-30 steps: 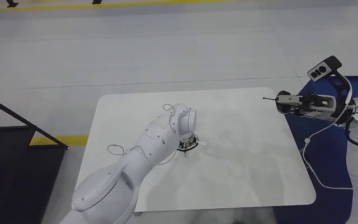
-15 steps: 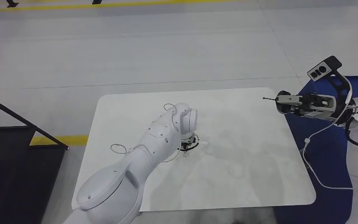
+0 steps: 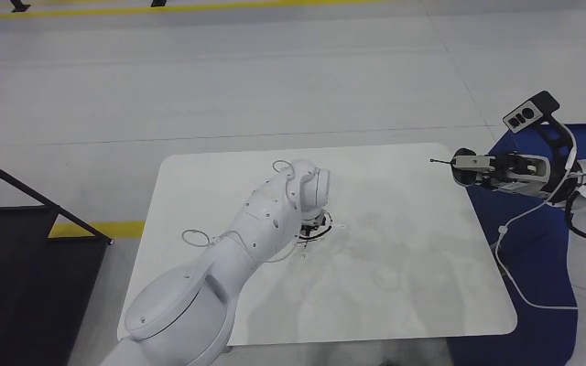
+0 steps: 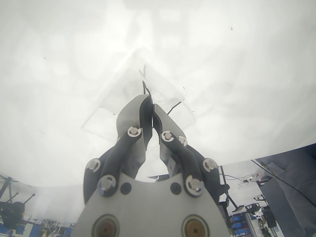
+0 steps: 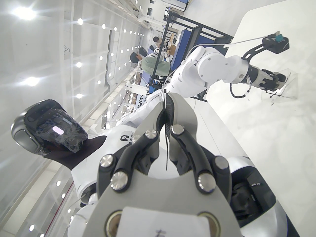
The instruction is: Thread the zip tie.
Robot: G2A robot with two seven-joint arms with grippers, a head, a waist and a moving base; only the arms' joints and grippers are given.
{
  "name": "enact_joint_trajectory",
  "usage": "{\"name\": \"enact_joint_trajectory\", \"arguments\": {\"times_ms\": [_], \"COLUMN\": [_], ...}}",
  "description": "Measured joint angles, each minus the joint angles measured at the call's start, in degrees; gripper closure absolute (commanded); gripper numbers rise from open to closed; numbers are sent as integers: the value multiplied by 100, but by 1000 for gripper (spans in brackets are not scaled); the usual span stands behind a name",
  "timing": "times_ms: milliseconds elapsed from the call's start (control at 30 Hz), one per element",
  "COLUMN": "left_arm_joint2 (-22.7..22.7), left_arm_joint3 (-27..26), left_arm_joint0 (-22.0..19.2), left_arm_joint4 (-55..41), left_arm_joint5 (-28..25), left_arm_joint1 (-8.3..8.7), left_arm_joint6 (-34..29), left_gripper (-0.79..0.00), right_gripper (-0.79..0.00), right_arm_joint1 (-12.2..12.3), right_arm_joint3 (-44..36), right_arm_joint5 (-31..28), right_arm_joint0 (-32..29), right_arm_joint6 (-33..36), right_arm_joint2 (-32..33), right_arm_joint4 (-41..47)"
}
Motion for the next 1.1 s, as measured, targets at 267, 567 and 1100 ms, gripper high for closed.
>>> {"name": "enact_joint_trajectory", "arguments": {"times_ms": [267, 567, 1100], "left_arm_joint2": [-335, -1154, -1944], "left_arm_joint3": [-794, -2327, -2977], "left_arm_joint0": [97, 770, 1132], "left_arm_joint4": [187, 509, -474], "left_arm_joint5": [214, 118, -614], "left_arm_joint1": [291, 947, 1191], "left_arm_joint6": [-374, -533, -1264], "left_gripper": [0, 0, 0], "right_gripper": [0, 0, 0], "right_arm_joint1": [0, 0, 58], "right_arm_joint3": [0, 0, 48], "right_arm_joint5": [0, 0, -329], "right_arm_joint0": [0, 0, 10], "right_arm_joint6": [0, 0, -166], "right_arm_joint2": [0, 0, 201], "right_arm_joint4": [0, 0, -40]}}
